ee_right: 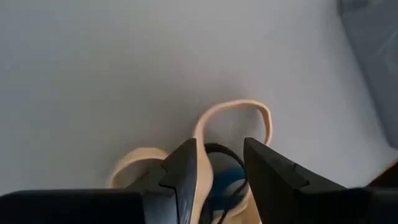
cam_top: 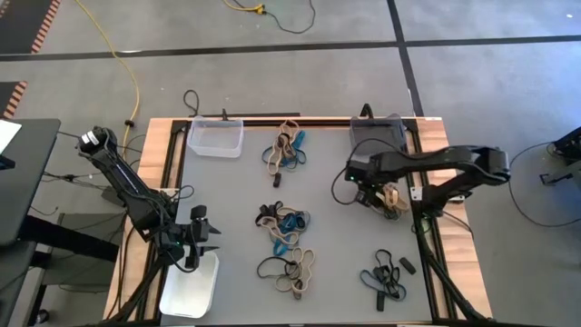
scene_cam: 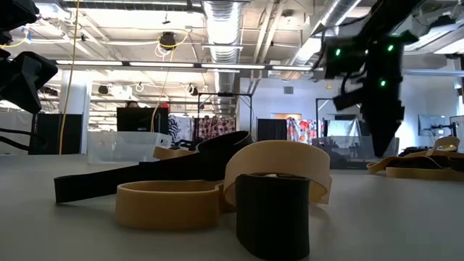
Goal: Sort rubber bands into baskets
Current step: Put the white rubber band into the black transparent bin
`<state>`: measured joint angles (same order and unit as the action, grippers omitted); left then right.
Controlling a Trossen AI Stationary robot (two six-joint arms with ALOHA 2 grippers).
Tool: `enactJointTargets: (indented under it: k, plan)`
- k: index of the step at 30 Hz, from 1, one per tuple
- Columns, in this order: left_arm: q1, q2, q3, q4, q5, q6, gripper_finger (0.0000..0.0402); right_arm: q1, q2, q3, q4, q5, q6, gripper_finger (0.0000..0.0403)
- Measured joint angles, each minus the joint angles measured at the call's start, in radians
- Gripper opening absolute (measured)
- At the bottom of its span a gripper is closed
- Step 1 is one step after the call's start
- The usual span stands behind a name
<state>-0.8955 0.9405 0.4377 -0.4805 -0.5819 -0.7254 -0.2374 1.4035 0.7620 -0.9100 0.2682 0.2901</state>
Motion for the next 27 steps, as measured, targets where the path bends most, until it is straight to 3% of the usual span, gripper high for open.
enactJointTargets:
  k: [5,12,20,27]
  plan:
    - [0.000,0.000,0.000,0.000,0.000,0.000,0.0206,-0.059,0.081,0.000,0.048,-0.089,-0.034,0.0159]
    - [0.000,0.000,0.000,0.000,0.000,0.000,0.0206,-0.090,0.145,0.006,0.051,-0.109,-0.052,0.0159]
    - [0.000,0.000,0.000,0.000,0.000,0.000,0.0206,-0.101,0.053,0.057,0.028,-0.084,-0.037,0.0159]
    - [0.000,0.000,0.000,0.000,0.000,0.000,0.0206,-0.100,0.034,0.043,0.045,-0.136,-0.001,0.0159]
